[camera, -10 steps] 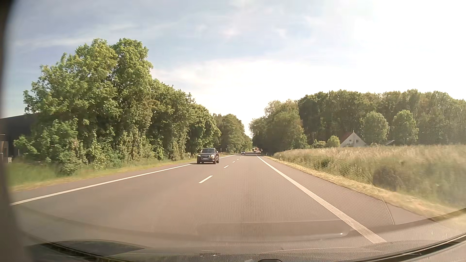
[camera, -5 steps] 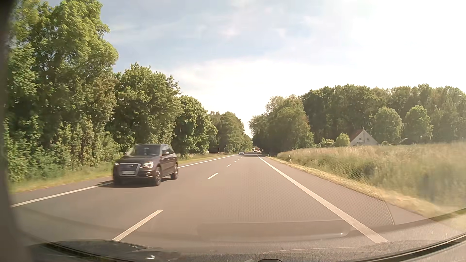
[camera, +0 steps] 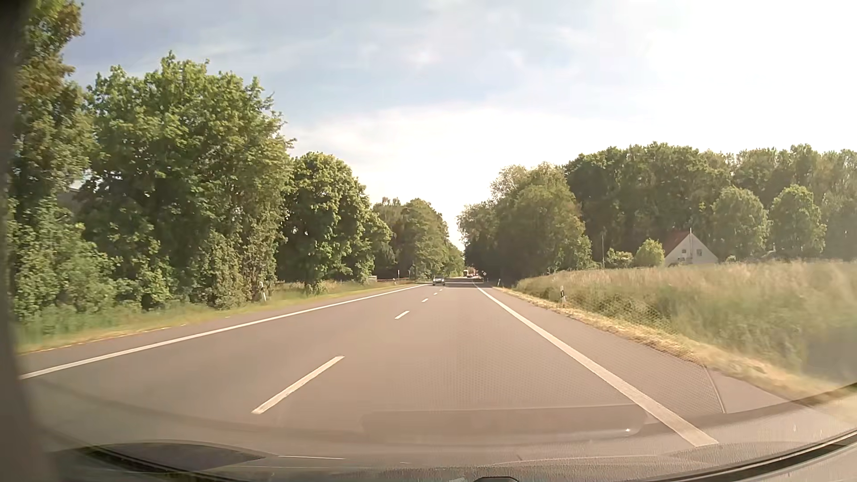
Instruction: Follow the waypoints while adhering to traffic rules and regulations
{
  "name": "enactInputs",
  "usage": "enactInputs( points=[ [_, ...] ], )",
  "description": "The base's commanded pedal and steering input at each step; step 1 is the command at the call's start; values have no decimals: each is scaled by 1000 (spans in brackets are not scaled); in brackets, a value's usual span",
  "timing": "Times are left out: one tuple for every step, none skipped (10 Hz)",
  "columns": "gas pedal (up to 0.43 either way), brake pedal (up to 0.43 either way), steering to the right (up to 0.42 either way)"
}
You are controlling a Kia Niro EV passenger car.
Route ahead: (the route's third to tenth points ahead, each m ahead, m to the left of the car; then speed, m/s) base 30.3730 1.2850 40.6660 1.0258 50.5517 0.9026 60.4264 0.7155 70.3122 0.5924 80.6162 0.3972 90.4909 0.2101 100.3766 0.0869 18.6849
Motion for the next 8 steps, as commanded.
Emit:
enactInputs(
  points=[
    [20, 0, -1],
    [20, 0, -1],
    [28, 0, -1],
    [28, 0, -1],
    [28, 0, -2],
    [28, 0, -1],
    [47, 0, -1],
    [59, 0, -1]
  ],
)
